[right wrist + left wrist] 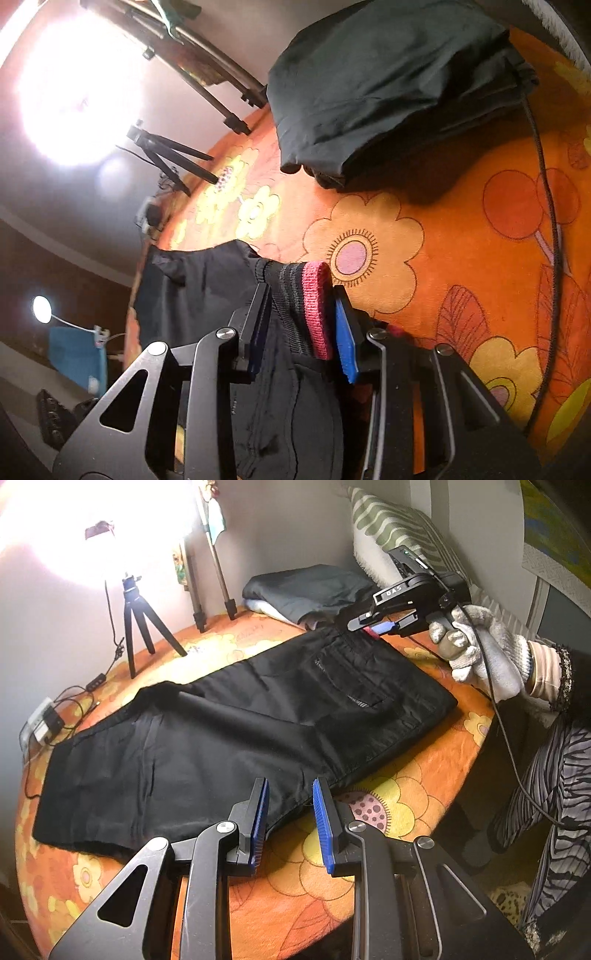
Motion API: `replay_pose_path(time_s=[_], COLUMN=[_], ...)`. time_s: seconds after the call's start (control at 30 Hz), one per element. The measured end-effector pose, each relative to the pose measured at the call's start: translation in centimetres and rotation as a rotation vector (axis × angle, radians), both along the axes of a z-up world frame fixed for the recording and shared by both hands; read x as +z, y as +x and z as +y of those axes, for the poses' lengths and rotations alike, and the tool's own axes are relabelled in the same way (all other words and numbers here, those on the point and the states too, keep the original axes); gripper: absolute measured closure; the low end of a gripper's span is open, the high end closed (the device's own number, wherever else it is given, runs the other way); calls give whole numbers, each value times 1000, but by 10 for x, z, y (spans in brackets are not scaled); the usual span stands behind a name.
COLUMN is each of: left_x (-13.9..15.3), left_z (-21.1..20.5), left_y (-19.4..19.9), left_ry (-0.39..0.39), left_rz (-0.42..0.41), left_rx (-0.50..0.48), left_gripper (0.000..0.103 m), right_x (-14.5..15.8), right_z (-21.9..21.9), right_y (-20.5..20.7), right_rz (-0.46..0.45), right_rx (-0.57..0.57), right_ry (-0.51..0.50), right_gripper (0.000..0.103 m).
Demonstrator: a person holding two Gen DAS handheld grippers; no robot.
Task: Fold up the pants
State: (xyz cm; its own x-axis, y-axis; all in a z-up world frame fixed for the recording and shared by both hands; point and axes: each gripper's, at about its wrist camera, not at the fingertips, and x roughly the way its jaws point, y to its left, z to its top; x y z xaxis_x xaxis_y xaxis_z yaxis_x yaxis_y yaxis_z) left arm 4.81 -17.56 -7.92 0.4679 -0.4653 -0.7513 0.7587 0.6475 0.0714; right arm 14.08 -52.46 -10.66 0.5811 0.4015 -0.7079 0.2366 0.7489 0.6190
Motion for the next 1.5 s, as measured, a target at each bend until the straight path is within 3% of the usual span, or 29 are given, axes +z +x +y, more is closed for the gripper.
replay_pose_path(time_s=[0.07,0.17,0.2,0.27,0.33,0.4,0.53,0.67,0.77,0.9,0.97,1.03,1.17,1.37,1.5], left_x=[-6,-15,-17,-22,-24,-23,-21,-20,-19,-16,-15,-14,-12,-16,-13], left_z=[-2,-5,-6,-7,-8,-7,-6,-6,-8,-10,-10,-9,0,26,53], left_y=[2,5,6,8,11,11,9,10,9,10,11,13,20,37,50], left_ry=[11,37,51,66,70,70,64,65,73,69,69,63,33,16,-34], left_rz=[16,27,24,26,29,25,16,14,7,1,-5,-6,17,49,70], left_rx=[2,-2,-1,3,10,13,13,17,13,14,15,17,51,148,229], left_gripper=[80,80,80,80,80,80,80,80,80,80,80,80,80,80,80], right_x=[-8,-12,-11,-3,11,22,41,9,-3,5,13,19,19,35,52], right_z=[-3,-2,0,6,13,15,14,-7,-18,-33,-35,-30,-7,48,84], right_y=[1,0,0,-3,-9,-19,-47,-49,-43,-52,-61,-75,-99,-102,-93], right_rz=[25,27,24,13,-5,-15,8,112,135,119,105,93,59,3,-63], right_rx=[-3,-14,-12,-4,-14,-22,-76,-176,-179,-226,-227,-199,-136,3,106], right_ry=[7,-6,-17,-69,-95,-21,-12,17,29,-7,-39,-43,-28,-246,-323], right_gripper=[55,55,59,80,92,94,94,94,90,88,76,43,42,42,42])
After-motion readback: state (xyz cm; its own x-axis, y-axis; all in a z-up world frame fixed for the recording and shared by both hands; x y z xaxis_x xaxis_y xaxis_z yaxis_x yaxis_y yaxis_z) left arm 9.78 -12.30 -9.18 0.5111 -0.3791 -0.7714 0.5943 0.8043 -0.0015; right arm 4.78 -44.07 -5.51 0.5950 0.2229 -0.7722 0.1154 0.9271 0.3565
